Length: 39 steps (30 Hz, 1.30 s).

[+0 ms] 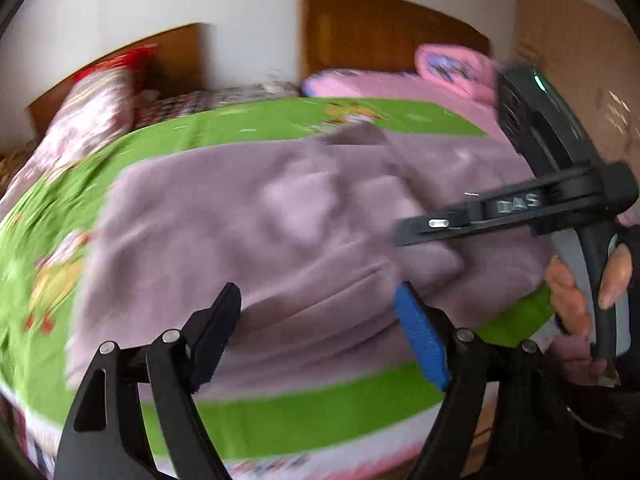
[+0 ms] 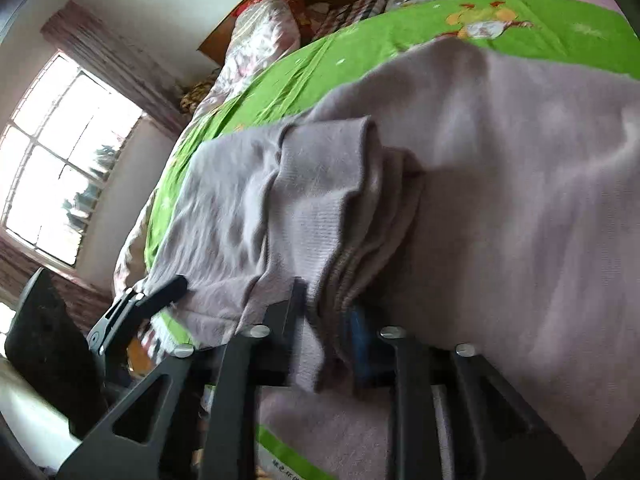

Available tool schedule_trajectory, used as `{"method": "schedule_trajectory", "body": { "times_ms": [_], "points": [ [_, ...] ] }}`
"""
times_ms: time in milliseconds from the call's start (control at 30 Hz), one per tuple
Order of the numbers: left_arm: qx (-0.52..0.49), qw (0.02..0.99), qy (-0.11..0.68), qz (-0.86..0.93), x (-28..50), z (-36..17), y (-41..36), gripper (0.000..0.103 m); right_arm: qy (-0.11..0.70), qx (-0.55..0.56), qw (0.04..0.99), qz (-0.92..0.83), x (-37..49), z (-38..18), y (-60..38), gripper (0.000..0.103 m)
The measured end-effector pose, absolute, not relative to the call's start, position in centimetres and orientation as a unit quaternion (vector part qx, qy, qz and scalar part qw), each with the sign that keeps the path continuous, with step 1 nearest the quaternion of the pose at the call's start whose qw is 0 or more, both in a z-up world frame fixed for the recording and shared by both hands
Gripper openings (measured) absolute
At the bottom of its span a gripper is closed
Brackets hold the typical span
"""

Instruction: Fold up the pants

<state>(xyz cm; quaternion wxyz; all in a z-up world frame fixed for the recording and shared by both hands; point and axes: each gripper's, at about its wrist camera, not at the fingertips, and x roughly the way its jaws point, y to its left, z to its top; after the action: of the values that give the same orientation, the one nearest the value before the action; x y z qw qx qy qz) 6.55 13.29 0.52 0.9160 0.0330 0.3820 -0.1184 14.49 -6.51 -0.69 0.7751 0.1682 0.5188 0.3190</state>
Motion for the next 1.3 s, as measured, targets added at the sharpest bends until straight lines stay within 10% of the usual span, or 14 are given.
{"method": "schedule_trajectory", "body": {
  "times_ms": [433,567,667,933,1300],
  "points": [
    [-0.029,0.938,0.345,-0.013,4.3,2.7,21.9,0.088,0.478,0.137,0.818,0.290,12.3,0.3,-6.9,0.015],
    [-0.003,0.937,0.350,-0.005,6.5,2.7,20.6,0.088,0.491,0.163,0.803,0.297,13.5,-1.2,-7.1,0.031],
    [-0.001,0.936,0.351,0.028,8.3,3.1,21.1,0.094,0.467,0.137,0.828,0.278,12.6,0.6,-7.5,0.074],
    [-0.051,0.899,0.429,0.075,11.0,-1.7,24.7,0.102,0.432,0.081,0.829,0.346,9.5,1.5,-5.7,0.074],
    [0.042,0.943,0.331,0.002,11.6,7.5,14.2,0.101,0.336,0.246,0.879,0.232,4.1,4.3,-22.5,0.089]
  ]
}}
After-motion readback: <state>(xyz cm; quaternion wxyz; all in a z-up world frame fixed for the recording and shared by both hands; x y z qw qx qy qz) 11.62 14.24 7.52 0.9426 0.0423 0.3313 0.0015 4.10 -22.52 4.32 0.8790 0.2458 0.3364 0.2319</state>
